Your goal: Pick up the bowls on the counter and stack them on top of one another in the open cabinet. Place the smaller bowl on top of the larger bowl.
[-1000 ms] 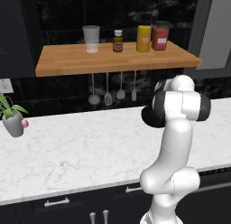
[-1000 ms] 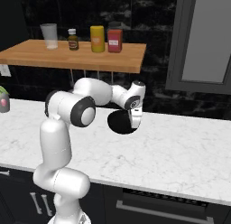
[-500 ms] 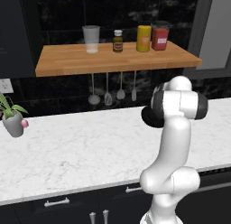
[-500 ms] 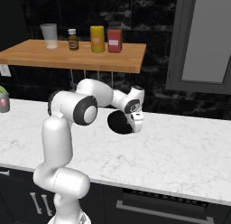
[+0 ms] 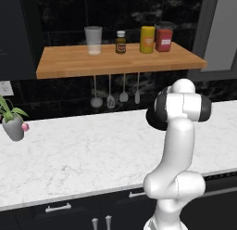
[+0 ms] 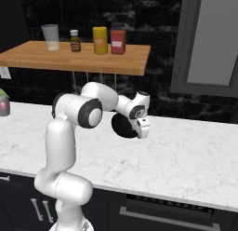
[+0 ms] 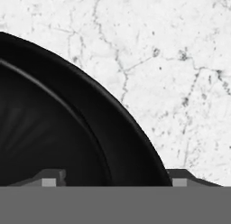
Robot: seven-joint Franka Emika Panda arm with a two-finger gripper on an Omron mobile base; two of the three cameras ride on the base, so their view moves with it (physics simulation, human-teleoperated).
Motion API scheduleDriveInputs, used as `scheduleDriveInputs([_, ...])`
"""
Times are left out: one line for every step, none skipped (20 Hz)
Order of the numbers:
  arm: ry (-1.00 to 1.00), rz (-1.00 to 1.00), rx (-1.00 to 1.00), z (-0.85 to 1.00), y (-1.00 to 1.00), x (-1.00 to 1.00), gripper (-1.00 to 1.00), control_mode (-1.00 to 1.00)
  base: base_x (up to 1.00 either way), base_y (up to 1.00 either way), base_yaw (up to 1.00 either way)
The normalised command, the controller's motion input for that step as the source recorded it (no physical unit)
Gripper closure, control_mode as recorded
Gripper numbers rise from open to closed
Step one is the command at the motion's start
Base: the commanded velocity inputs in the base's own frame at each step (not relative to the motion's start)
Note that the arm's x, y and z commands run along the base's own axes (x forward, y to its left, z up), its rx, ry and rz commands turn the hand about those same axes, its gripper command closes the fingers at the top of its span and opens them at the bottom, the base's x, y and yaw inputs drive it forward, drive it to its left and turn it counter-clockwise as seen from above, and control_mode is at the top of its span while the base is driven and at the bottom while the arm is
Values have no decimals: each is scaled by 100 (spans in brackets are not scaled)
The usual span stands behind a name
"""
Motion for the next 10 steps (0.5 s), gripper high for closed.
scheduleDriveInputs([0,0,0,0,0,0,100,-100,0,0,0])
scheduleDriveInputs([0,0,0,0,0,0,100,-100,0,0,0])
scheduleDriveInputs([0,0,0,0,0,0,100,-100,0,0,0])
scheduleDriveInputs([0,0,0,0,0,0,100,-100,0,0,0])
scheduleDriveInputs([0,0,0,0,0,0,100,-100,0,0,0])
scheduleDriveInputs([0,0,0,0,0,0,100,-100,0,0,0])
scheduleDriveInputs([0,0,0,5,0,0,100,-100,0,0,0])
scheduleDriveInputs([0,0,0,9,0,0,100,-100,0,0,0])
scheduleDriveInputs([-1,0,0,24,1,-7,100,-100,0,0,0])
scheduleDriveInputs([-3,0,0,39,6,-28,100,-100,0,0,0])
